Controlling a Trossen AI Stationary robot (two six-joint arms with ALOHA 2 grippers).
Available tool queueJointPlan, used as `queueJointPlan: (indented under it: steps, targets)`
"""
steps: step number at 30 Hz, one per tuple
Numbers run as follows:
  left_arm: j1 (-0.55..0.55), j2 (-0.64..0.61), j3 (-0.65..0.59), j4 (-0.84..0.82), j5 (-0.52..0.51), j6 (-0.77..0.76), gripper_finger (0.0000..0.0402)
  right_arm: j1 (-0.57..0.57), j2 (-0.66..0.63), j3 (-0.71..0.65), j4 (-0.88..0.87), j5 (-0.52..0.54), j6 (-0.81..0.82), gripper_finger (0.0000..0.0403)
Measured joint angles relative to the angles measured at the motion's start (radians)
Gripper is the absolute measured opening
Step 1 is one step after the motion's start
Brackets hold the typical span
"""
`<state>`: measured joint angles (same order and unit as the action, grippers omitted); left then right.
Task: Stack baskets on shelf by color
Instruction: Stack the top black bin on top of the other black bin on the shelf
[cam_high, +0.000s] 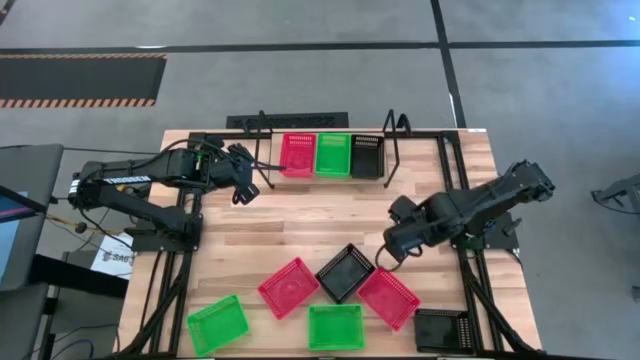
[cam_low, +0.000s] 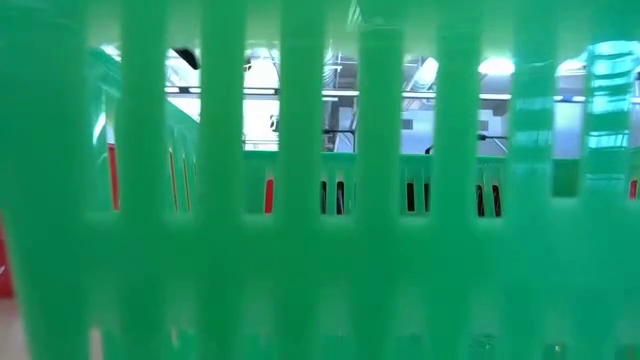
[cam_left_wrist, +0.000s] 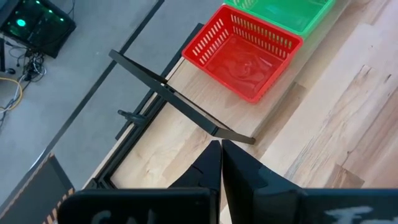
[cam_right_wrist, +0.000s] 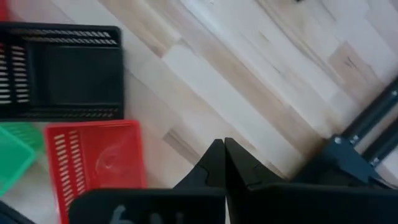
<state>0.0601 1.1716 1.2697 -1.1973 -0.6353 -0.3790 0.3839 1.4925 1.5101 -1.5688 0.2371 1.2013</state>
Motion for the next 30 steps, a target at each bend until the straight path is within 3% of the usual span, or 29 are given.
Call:
queueJointPlan:
  steps: [8,17,23,30]
  targets:
    - [0.000,0.000,0.000,0.001,0.035,-0.062,0.0000,-0.065,0.000,0.000,0.065,0.028,-0.132,0.0010]
    - [0.000,0.000,0.000,0.003,0.050,-0.105,0.0000,-0.147,0.029,0.002,0.397,-0.046,-0.350,0.0016]
    - [0.000,0.000,0.000,-0.001,0.078,-0.105,0.0000,-0.149,0.162,0.000,0.427,-0.093,-0.357,0.0068]
    - [0.000,0.000,0.000,-0.025,0.090,-0.104,0.0000,-0.157,0.360,0.000,0.454,-0.248,-0.346,0.0135]
